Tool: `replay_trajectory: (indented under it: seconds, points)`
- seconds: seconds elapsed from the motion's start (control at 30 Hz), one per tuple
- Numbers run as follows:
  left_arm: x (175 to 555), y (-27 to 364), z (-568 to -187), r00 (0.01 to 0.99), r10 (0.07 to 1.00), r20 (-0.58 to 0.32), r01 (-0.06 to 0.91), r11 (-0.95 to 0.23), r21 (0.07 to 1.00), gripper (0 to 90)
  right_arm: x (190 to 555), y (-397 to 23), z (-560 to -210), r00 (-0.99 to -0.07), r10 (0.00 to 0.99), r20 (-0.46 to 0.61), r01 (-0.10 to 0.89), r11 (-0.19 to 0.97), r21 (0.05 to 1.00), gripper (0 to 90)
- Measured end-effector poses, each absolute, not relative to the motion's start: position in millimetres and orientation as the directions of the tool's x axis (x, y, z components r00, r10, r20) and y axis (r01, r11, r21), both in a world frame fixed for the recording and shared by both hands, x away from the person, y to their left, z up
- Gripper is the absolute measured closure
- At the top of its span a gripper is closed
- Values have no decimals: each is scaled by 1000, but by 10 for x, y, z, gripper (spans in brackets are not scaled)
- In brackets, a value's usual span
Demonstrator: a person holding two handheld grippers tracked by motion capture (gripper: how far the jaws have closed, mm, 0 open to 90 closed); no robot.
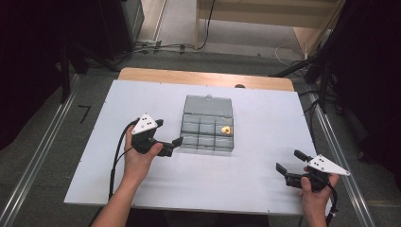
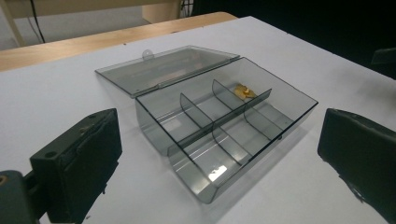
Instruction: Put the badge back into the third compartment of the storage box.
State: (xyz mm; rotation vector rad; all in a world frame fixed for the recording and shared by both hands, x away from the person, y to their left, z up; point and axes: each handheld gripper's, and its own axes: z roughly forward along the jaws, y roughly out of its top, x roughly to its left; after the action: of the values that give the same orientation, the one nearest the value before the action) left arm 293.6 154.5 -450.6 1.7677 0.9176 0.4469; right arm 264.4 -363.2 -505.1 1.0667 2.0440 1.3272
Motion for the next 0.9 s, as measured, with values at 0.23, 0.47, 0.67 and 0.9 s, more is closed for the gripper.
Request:
replay_trajectory:
  seconds: [0.23, 0.47, 0.67, 0.9]
  points:
    - [2847, 1737, -4543, 614, 780, -125, 362, -138, 922, 1, 2645, -3632, -5052, -580, 814, 21, 352, 228, 908, 59]
    - [2758, 1895, -4638, 597, 791, -135, 363, -117, 924, 1, 2646, -3632, -5053, -577, 817, 22, 356, 226, 907, 59]
    - [2690, 2028, -4715, 579, 803, -139, 367, -104, 925, 1, 2646, -3633, -5054, -571, 820, 25, 359, 223, 906, 59]
    - [2597, 2191, -4807, 562, 814, -150, 367, -82, 926, 1, 2646, -3634, -5055, -567, 824, 22, 361, 224, 905, 59]
